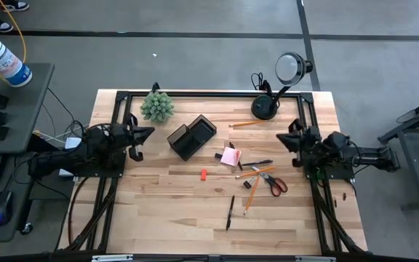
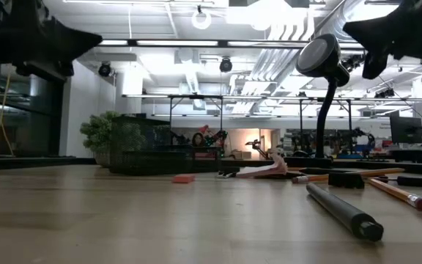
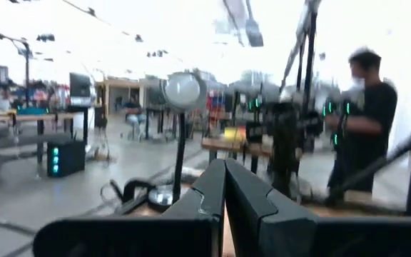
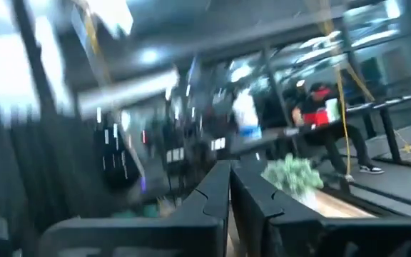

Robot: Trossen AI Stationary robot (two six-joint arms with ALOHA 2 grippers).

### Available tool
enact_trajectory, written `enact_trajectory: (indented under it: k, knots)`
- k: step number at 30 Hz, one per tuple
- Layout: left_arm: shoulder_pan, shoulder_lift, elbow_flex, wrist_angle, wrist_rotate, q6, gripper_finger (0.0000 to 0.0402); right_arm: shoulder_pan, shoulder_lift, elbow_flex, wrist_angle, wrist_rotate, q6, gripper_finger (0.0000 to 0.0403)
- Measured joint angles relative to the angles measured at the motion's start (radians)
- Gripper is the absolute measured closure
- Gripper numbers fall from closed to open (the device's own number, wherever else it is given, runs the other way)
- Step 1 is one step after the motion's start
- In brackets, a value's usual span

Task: Pick and place office supplies into organizer
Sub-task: Put the pink sticky notes into the black desk organizer

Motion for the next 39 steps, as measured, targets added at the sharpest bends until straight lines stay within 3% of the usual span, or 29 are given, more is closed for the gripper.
enact_trajectory:
  k: [4,10,17,22,25,30,34,39]
  knots:
    - [0.000,0.000,0.000,0.093,-0.090,-0.094,0.0401,-0.008,0.004,0.015,0.054,0.109,0.142,0.0394]
    - [0.000,0.022,0.086,0.050,-0.008,-0.104,0.0401,-0.022,0.080,0.131,0.070,0.242,0.066,0.0394]
    - [0.000,0.130,0.298,-0.108,-0.009,0.164,0.0401,-0.044,0.262,0.350,-0.061,0.337,0.004,0.0394]
    - [0.000,0.214,0.463,-0.194,-0.050,0.335,0.0401,-0.053,0.402,0.505,-0.167,0.332,-0.016,0.0394]
    - [0.000,0.265,0.541,-0.314,-0.050,0.372,0.0401,-0.053,0.480,0.591,-0.275,0.334,0.053,0.0394]
    - [0.000,0.353,0.619,-0.482,-0.051,0.288,0.0401,-0.075,0.575,0.736,-0.632,0.332,0.238,0.0392]
    - [0.000,0.418,0.635,-0.493,-0.050,0.269,0.0401,-0.088,0.650,0.814,-0.841,0.224,0.237,0.0377]
    - [0.000,0.487,0.635,-0.523,-0.051,0.173,0.0401,-0.087,0.725,0.850,-0.986,0.165,0.180,0.0329]
